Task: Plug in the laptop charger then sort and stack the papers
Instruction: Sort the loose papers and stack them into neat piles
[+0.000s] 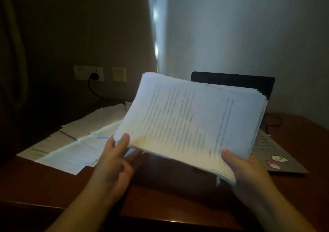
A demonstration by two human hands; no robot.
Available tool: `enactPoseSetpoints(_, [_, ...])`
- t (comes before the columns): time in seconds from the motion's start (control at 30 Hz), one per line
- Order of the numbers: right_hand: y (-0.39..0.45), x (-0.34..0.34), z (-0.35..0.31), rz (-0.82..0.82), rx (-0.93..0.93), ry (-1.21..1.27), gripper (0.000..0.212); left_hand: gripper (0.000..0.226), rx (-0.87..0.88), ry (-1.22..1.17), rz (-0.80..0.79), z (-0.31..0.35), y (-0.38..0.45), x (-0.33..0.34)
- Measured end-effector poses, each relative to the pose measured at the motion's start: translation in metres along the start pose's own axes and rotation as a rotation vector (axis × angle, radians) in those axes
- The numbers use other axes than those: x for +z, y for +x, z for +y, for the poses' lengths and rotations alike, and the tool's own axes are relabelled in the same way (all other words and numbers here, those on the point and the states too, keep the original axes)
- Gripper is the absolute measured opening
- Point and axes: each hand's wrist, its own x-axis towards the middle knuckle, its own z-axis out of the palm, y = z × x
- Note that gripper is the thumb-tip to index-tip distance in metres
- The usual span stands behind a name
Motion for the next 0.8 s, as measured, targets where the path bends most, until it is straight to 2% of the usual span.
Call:
enactPoseSetpoints(0.07, [-0.002,0.017,0.007,0.041,-0.013,0.056,0.015,0.077,-0.078,-0.004,-0.062,-0.012,-0.008,0.015])
enactPoseSetpoints(0.13, [-0.009,0.038,0.019,0.069,-0.034,0.057,0.012,0.069,-0.103,0.010,-0.095,-0.030,-0.012,0.034])
enactPoseSetpoints(0.23, [-0.020,0.059,0.033,0.000,-0.042,0.081,0.015,0.041,0.009,0.013,0.063,-0.036,-0.005,0.056])
enactPoseSetpoints(0.3, [-0.021,0.060,0.031,-0.131,-0.042,0.117,0.034,0.039,0.084,0.082,0.166,-0.022,0.003,0.059])
enactPoseSetpoints(0.37, [-0.013,0.050,0.020,-0.224,-0.035,0.240,0.072,0.033,0.177,0.228,0.159,-0.001,0.013,0.051])
enactPoseSetpoints(0.4, [-0.007,0.042,0.011,-0.247,-0.026,0.314,0.083,0.028,0.206,0.341,0.155,0.010,0.016,0.046])
enactPoseSetpoints(0.43, [0.001,0.034,0.004,-0.275,-0.021,0.374,0.080,0.026,0.222,0.466,0.141,0.022,0.017,0.042])
enactPoseSetpoints(0.47, [0.008,0.027,-0.004,-0.295,-0.015,0.393,0.064,0.024,0.237,0.573,0.101,0.034,0.017,0.039])
enactPoseSetpoints(0.5, [0.014,0.020,-0.012,-0.297,-0.007,0.350,0.049,0.023,0.248,0.638,0.043,0.045,0.014,0.040])
enactPoseSetpoints(0.53, [0.019,0.017,-0.018,-0.307,-0.013,0.248,0.043,0.024,0.255,0.670,-0.017,0.056,0.011,0.042])
enactPoseSetpoints(0.67, [0.021,0.037,-0.035,-0.347,-0.209,-0.216,0.047,0.023,0.276,0.766,-0.153,0.076,0.007,0.051])
enactPoseSetpoints(0.8, [0.016,0.055,-0.036,-0.293,-0.321,-0.327,0.022,0.028,0.357,0.796,-0.209,0.074,0.007,0.052])
